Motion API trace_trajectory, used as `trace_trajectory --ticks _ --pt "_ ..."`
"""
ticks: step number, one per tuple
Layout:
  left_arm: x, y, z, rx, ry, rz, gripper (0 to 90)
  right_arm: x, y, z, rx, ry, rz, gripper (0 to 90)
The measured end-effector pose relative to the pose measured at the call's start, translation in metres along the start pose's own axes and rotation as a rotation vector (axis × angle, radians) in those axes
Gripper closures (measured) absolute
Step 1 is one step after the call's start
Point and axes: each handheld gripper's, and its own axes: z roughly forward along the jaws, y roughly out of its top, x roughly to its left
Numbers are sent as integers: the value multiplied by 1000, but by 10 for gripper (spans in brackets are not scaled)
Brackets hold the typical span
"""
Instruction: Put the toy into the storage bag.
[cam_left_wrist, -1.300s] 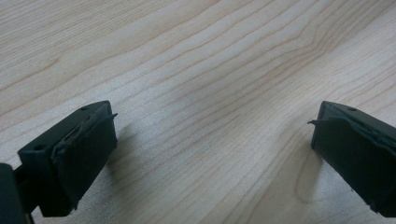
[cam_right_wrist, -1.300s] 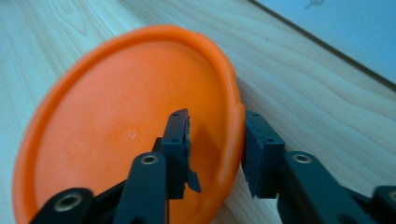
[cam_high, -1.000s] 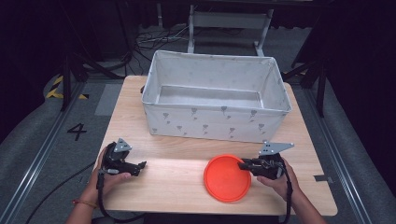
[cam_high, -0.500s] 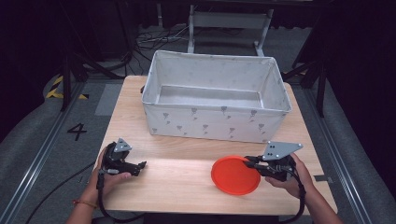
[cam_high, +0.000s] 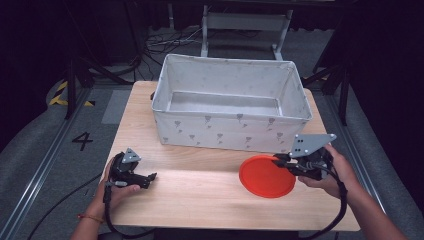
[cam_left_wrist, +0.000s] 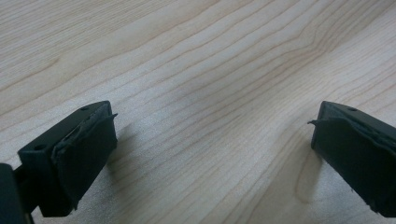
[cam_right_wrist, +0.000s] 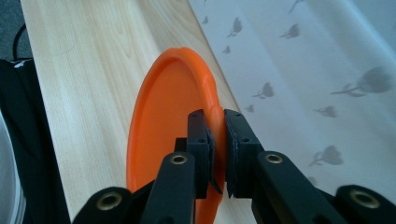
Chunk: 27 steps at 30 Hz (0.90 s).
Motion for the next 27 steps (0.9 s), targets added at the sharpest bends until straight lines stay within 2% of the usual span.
trace_trajectory --ticks 7,8,13,18,21,22,24,27 --pt "0 0 0 0 0 0 6 -14 12 -23 -10 -2 -10 823" --pt "0 0 0 0 0 0 6 -18 18 -30 -9 -4 -15 824" --pt "0 0 0 0 0 0 6 -25 30 -43 -1 -8 -32 824" --pt "0 0 0 0 0 0 6 -36 49 -60 38 -16 -72 823" --pt "0 0 0 0 0 0 6 -42 61 -68 64 3 -103 823" --pt "0 0 0 0 0 0 6 -42 61 -68 64 3 -103 823" --pt "0 0 0 0 0 0 6 -48 72 -76 64 -1 -132 823" --pt "0 0 0 0 0 0 6 -52 78 -77 77 -9 -136 823"
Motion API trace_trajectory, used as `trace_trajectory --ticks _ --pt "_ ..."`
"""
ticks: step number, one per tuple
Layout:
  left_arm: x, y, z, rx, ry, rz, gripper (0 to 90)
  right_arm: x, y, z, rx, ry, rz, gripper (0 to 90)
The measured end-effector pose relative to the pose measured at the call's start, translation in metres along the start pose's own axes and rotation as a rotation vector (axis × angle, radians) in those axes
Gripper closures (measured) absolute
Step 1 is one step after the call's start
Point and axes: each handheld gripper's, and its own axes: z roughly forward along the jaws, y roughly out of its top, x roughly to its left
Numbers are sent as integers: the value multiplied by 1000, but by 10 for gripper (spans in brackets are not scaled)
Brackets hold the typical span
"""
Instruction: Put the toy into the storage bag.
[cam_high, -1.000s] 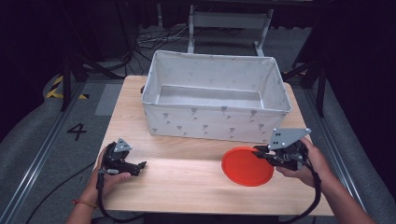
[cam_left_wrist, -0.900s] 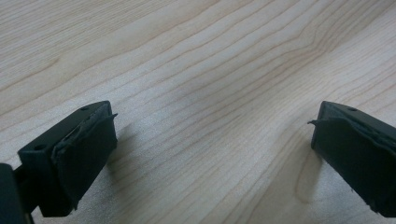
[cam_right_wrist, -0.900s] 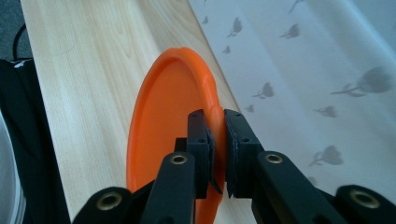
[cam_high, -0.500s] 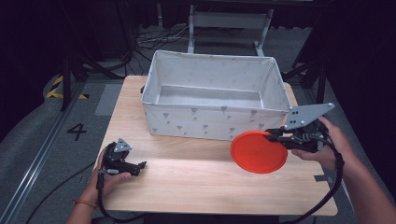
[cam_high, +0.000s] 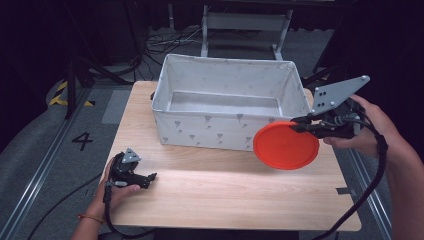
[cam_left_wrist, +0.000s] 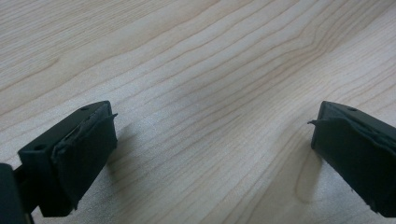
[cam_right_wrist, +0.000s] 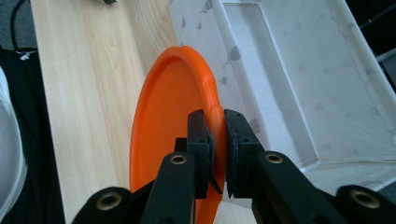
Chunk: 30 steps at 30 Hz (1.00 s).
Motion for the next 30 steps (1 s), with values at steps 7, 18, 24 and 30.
trace_trajectory --ticks 7,18,24,30 --pt "0 0 0 0 0 0 6 -22 10 -1 34 -4 15 823" --pt "0 0 0 0 0 0 6 -60 23 -11 13 -69 68 823" --pt "0 0 0 0 0 0 6 -82 25 -6 -8 -108 115 823" --pt "0 0 0 0 0 0 6 -102 20 4 -38 -114 155 823"
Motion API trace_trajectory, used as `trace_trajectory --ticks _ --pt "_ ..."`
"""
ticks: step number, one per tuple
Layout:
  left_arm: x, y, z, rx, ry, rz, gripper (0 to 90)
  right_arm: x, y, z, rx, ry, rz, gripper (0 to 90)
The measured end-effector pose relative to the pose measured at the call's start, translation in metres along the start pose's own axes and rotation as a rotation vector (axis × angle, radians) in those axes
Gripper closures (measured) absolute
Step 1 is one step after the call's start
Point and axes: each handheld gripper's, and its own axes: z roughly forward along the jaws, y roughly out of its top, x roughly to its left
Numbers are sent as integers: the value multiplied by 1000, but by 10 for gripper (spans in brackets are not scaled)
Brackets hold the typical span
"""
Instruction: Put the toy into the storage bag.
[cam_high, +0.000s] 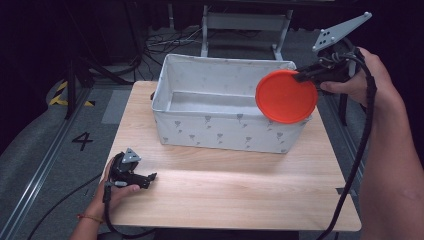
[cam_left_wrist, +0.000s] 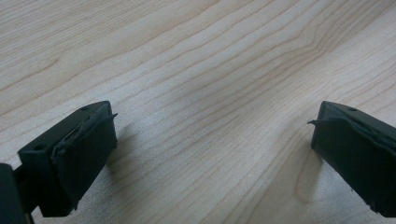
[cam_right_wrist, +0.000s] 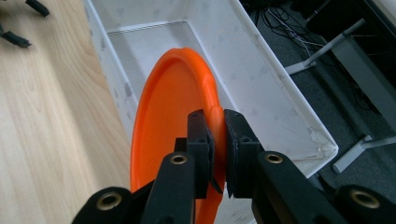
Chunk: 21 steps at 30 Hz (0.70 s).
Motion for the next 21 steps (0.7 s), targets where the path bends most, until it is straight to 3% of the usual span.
trace_trajectory --ticks 10,15,21 --pt "0 0 0 0 0 0 6 -25 -2 30 27 -44 11 823" --pt "0 0 0 -1 0 0 6 -26 -3 45 24 -68 3 823" --pt "0 0 0 -1 1 0 6 -25 -6 69 70 -44 -21 823"
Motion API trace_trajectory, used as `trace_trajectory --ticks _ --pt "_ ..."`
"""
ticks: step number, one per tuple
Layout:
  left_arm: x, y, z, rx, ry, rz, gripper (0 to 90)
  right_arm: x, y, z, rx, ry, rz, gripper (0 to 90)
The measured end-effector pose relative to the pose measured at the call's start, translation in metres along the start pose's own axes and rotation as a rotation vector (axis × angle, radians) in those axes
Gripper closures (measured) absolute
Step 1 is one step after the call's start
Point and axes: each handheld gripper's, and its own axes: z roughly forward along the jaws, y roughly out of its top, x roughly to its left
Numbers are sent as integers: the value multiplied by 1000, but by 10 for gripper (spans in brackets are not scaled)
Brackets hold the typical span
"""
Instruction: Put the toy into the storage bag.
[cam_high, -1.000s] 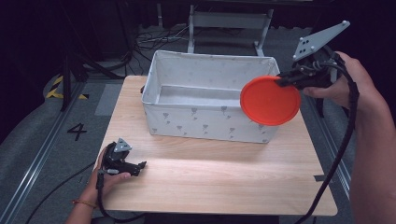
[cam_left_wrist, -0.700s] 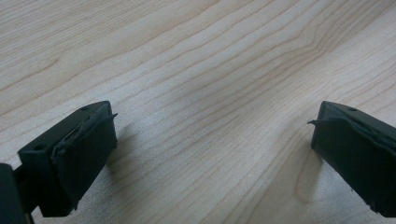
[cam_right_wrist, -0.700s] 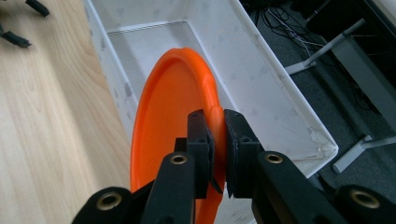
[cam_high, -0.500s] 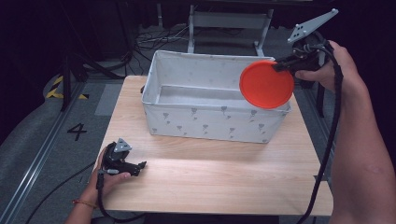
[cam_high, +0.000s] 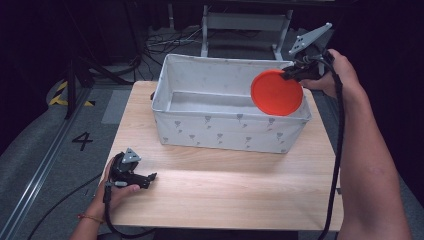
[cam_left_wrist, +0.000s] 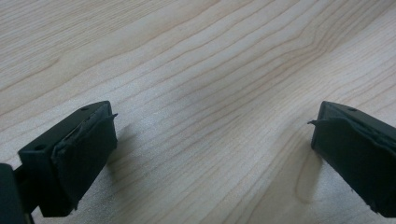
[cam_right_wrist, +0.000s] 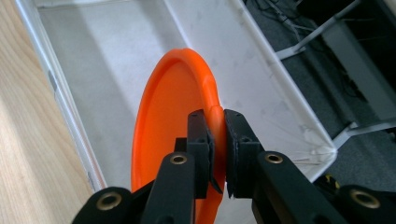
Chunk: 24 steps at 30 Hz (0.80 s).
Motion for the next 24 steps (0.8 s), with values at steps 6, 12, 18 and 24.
trace_trajectory --ticks 6,12,18,24 --pt "0 0 0 0 0 0 6 7 -9 23 13 36 -18 823" --pt "0 0 0 0 0 0 6 19 -17 48 43 105 -50 823" --pt "0 0 0 0 0 -1 6 29 -27 69 125 168 -93 822" --pt "0 0 0 0 0 0 6 37 -31 83 198 218 -131 821"
